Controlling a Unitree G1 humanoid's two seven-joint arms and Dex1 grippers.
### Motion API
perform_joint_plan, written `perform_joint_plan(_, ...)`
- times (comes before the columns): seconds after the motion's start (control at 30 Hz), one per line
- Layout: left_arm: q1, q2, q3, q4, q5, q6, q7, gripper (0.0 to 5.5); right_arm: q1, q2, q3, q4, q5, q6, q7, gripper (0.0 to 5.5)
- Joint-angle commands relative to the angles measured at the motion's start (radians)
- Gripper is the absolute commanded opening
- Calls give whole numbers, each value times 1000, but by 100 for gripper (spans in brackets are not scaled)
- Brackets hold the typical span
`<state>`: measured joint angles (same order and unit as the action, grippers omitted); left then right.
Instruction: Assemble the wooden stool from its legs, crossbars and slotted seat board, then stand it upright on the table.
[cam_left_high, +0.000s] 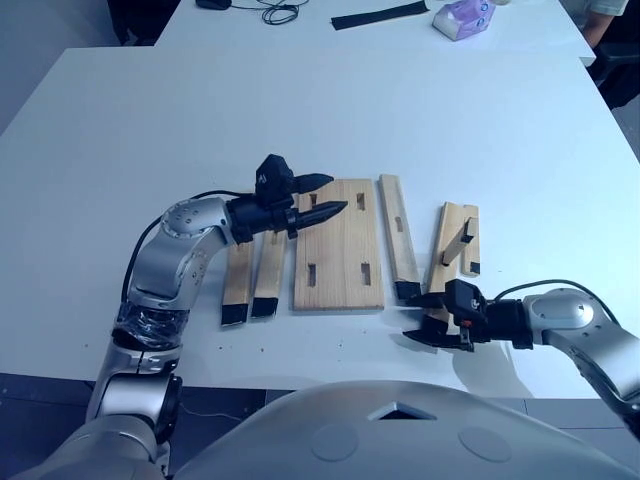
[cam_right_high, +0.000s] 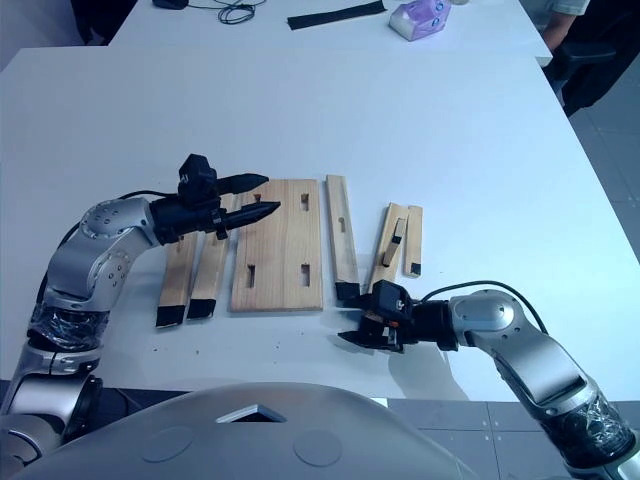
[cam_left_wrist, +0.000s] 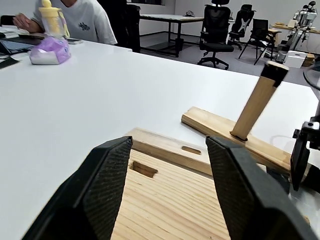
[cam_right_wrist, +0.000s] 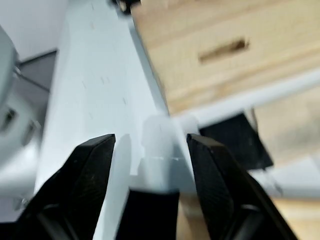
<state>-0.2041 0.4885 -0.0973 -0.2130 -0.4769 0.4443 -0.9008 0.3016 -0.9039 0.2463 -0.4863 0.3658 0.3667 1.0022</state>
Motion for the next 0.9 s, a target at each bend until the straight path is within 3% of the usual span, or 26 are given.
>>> perform_joint_plan(0.03, 3, -6, 16, -3, -4, 2, 16, 273, 10, -38, -13, 43, -49, -35, 30, 265)
perform_joint_plan(0.27, 35, -21, 21, -28, -3, 4, 41, 273, 16, -62, -50, 105, -67, -70, 63, 265)
perform_joint_plan(0.53, 86, -10, 50, -69, -12, 9, 60, 273, 85, -30, -463, -235, 484, 253, -95, 265)
perform_joint_plan(0.7, 158, -3, 82, -130, -18, 16, 100, 273, 230, -50, -579, -383, 403, 366, -242, 283)
perform_joint_plan(0.9, 198, 6, 107, -163, -16, 23, 139, 273, 368, -36, -526, -490, 279, 403, -329, 325)
